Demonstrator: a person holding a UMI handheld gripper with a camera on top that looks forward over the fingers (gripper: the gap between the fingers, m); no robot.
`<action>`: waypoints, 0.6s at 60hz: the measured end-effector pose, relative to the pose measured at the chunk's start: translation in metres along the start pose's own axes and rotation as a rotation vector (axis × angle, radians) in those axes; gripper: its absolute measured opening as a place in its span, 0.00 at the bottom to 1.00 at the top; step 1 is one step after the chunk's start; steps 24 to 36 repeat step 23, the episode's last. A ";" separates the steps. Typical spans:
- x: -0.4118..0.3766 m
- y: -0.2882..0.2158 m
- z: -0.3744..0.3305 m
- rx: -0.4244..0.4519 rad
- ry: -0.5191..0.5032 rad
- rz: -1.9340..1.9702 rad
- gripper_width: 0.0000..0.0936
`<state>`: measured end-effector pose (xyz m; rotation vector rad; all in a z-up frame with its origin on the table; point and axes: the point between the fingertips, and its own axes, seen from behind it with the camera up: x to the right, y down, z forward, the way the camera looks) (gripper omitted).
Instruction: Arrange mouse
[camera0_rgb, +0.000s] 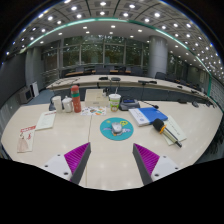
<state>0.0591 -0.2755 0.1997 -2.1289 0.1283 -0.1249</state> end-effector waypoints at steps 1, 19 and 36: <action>0.000 0.002 -0.006 0.001 0.002 0.000 0.91; -0.011 0.010 -0.066 0.030 0.019 -0.032 0.92; -0.014 0.010 -0.070 0.034 0.009 -0.037 0.92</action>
